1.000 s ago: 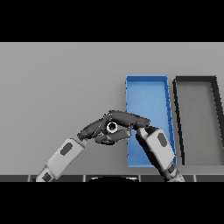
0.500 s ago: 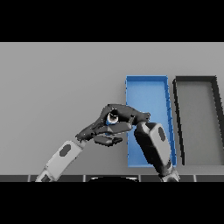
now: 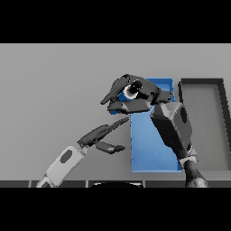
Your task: Pick up the blue pipe and place it into the blue bin.
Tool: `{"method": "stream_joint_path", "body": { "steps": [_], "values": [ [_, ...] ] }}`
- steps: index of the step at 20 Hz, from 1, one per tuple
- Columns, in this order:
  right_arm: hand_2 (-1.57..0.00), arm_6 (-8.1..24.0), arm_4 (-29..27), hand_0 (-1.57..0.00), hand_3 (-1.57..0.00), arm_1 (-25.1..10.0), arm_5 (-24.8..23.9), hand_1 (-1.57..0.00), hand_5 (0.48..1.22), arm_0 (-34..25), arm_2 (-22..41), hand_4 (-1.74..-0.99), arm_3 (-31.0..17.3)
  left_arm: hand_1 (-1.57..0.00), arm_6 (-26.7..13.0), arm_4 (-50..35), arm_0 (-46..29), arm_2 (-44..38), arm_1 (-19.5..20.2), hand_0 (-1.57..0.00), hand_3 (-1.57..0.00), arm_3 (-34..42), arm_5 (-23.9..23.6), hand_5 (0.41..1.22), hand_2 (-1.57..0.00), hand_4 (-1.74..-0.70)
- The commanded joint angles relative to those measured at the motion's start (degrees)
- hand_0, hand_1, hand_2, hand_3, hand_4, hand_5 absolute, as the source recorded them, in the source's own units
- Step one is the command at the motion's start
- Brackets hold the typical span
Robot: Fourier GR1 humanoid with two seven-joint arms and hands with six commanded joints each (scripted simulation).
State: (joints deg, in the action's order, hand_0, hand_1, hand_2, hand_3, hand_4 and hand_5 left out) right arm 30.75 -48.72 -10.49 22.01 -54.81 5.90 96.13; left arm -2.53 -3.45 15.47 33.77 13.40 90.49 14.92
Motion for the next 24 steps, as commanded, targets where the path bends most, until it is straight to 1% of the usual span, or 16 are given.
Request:
{"method": "stream_joint_path", "body": {
  "steps": [1, 3, 4, 5, 6, 10, 11, 12, 14, 16, 19, 20, 21, 22, 23, 24],
  "values": [
    [-1.57, -0.4, 0.6, -1.57, -1.57, -0.4, -1.6, -1.57, 1.221, -1.8, -1.3, -1.496, -1.6, 0.0, -0.6, 0.1, 0.2, 0.2, -0.2, 0.0, 0.0, 0.6, -0.1, 0.484, 0.0, -0.87],
    [-1.57, -2.6, 3.0, -1.57, -1.57, -2.4, -3.2, -1.57, 1.221, -5.3, -4.6, -1.497, -6.6, 0.0, -1.6, -0.4, 1.3, -0.7, 0.0, 0.0, 0.0, 0.0, -0.2, 0.484, 0.0, -0.86],
    [-1.57, -3.4, 5.3, -1.57, -1.57, -3.4, -3.2, -1.57, 1.221, -5.5, -5.5, -1.498, -8.7, 0.0, -1.4, -0.9, 0.6, -0.7, 0.3, 0.0, 0.0, 0.6, 0.0, 0.484, 0.0, -0.86],
    [-1.57, -3.7, 7.5, -1.57, -1.57, -3.6, -3.3, -1.57, 1.221, -6.3, -5.9, -1.498, -11.1, 0.0, -2.8, -0.5, 0.8, -0.6, -0.1, 0.0, 0.0, 0.8, -0.7, 0.484, 0.0, -0.85],
    [-1.57, -4.1, 9.8, -1.57, -1.57, -4.2, -3.4, -1.57, 1.221, -6.7, -6.7, -1.498, -13.9, 0.0, -2.5, -0.2, 0.5, -0.4, 0.1, 0.0, 0.0, 1.1, -0.7, 0.481, 0.0, -0.84],
    [-1.57, -3.7, 14.3, -1.57, -1.57, -7.3, -2.7, -1.57, 1.221, -4.0, -11.0, -1.499, -23.0, 0.0, -2.2, 1.1, 0.5, -0.6, 0.3, 0.0, 0.0, 0.5, -1.7, 0.467, 0.0, -0.83],
    [-1.57, -3.3, 15.3, -1.57, -1.57, -7.5, -3.3, -1.57, 1.221, -2.7, -11.8, -1.499, -24.5, 0.0, -1.9, 0.5, 0.3, -1.2, 1.2, 0.0, 0.0, 1.2, -1.4, 0.465, 0.0, -0.83],
    [-1.57, -2.4, 16.4, -1.57, -1.57, -7.9, -4.0, -1.57, 1.221, -1.7, -12.4, -1.499, -25.6, 0.0, -2.3, 0.3, 0.4, -1.4, 1.5, 0.0, 0.0, 1.1, -1.1, 0.463, 0.0, -0.83],
    [-1.57, -2.5, 17.9, -1.57, -1.57, -8.3, -3.6, -1.57, 1.221, 1.4, -13.6, -1.499, -27.5, 0.0, -1.8, 1.0, -0.4, -0.7, 1.5, 0.0, 0.0, 1.3, -1.2, 0.462, 0.0, -0.82],
    [-1.57, -0.7, 19.3, -1.57, -1.57, -8.0, -4.1, -1.57, 1.221, 4.9, -13.7, -1.499, -27.3, 0.0, -2.2, 0.9, 0.1, -1.0, 1.4, 0.0, 0.0, 1.3, -1.4, 0.463, 0.0, -0.83],
    [-1.57, 2.4, 22.3, -1.57, -1.57, -7.1, -6.3, -1.57, 1.221, 10.4, -13.9, -1.499, -27.0, 0.0, -2.4, 1.0, -0.1, -0.7, 1.5, 0.0, 0.0, 1.4, -1.1, 0.468, 0.0, -0.83],
    [-1.57, 4.0, 22.8, -1.57, -1.57, -6.7, -7.5, -1.57, 1.221, 12.7, -13.9, -1.499, -25.8, 0.0, -1.6, 0.9, -0.9, -0.7, 2.0, 0.0, 0.0, 2.0, -1.1, 0.469, 0.0, -0.83],
    [-1.57, 4.2, 23.7, -1.57, -1.57, -7.1, -9.0, -1.57, 1.221, 13.9, -13.4, -1.499, -26.3, 0.0, -1.8, 0.8, -0.6, -0.9, 2.1, 0.0, 0.0, 2.3, -1.2, 0.47, 0.0, -0.83],
    [-1.57, 4.2, 23.9, -1.57, -1.57, -8.0, -10.8, -1.57, 1.221, 15.6, -11.3, -1.499, -26.8, 0.0, -2.6, 0.9, -0.2, -0.7, 1.3, 0.0, 0.0, 1.9, -1.4, 0.47, 0.0, -0.83],
    [-1.57, 4.2, 23.9, -1.57, -1.35, -8.9, -11.3, -1.57, 1.221, 16.7, -9.5, -1.548, -27.2, 0.0, -2.5, 0.9, -0.3, -0.7, 1.6, 0.0, 0.0, 2.0, -1.3, 0.47, 0.0, -0.83],
    [-1.57, 4.2, 22.9, -1.57, -1.08, -9.9, -12.1, -1.57, 1.221, 18.4, -7.5, -1.586, -26.7, 0.0, -2.6, 0.8, -0.3, -0.7, 1.5, 0.0, 0.0, 2.2, -1.3, 0.47, 0.0, -0.83]
  ]
}}
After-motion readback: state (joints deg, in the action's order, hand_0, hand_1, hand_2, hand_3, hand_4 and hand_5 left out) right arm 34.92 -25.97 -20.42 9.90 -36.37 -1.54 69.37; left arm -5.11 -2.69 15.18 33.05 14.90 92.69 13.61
